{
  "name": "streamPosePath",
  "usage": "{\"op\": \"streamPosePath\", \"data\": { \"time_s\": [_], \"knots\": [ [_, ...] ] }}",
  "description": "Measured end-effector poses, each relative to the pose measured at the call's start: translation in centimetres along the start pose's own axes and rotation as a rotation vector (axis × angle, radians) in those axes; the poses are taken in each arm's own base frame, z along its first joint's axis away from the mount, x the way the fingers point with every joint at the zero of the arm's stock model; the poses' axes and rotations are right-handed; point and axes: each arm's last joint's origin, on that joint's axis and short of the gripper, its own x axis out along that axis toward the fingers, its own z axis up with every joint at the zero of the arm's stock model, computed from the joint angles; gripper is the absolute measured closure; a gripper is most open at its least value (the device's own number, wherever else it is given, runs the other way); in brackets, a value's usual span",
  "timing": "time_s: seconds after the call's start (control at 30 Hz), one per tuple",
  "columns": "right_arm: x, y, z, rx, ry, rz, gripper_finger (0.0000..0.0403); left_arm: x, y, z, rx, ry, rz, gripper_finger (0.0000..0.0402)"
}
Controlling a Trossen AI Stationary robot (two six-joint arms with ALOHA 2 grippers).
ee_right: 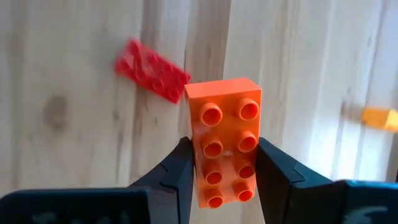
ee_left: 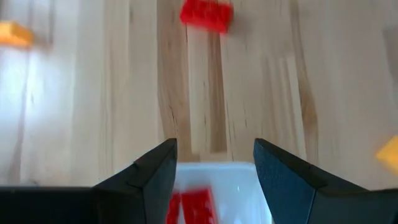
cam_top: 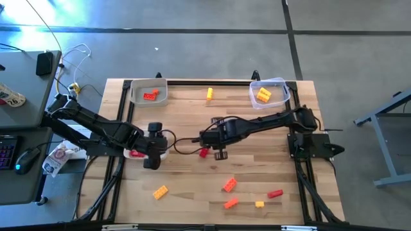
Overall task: Sort & place blocks by color
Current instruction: Put the orange game piece into the gray bin
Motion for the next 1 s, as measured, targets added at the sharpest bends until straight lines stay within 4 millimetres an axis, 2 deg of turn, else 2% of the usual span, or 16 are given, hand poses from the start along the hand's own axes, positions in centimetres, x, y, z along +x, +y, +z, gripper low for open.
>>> {"op": "streamPosePath", "data": {
  "time_s": [0.27,0.53,1.0],
  "knots": [
    [-2.7,0.6,1.3,0.024,-0.205,-0.005,0.0297,-0.3,-0.3,2.2,0.032,-0.222,-0.019,0.0202],
    [-3.5,1.1,2.3,0.024,-0.325,0.0,0.0297,-0.9,-0.4,4.2,0.001,-0.43,0.011,0.0202],
    [-4.4,0.8,4.2,0.038,-0.534,-0.025,0.0297,-1.3,-0.1,4.8,-0.053,-0.503,0.091,0.0202]
  ]
}}
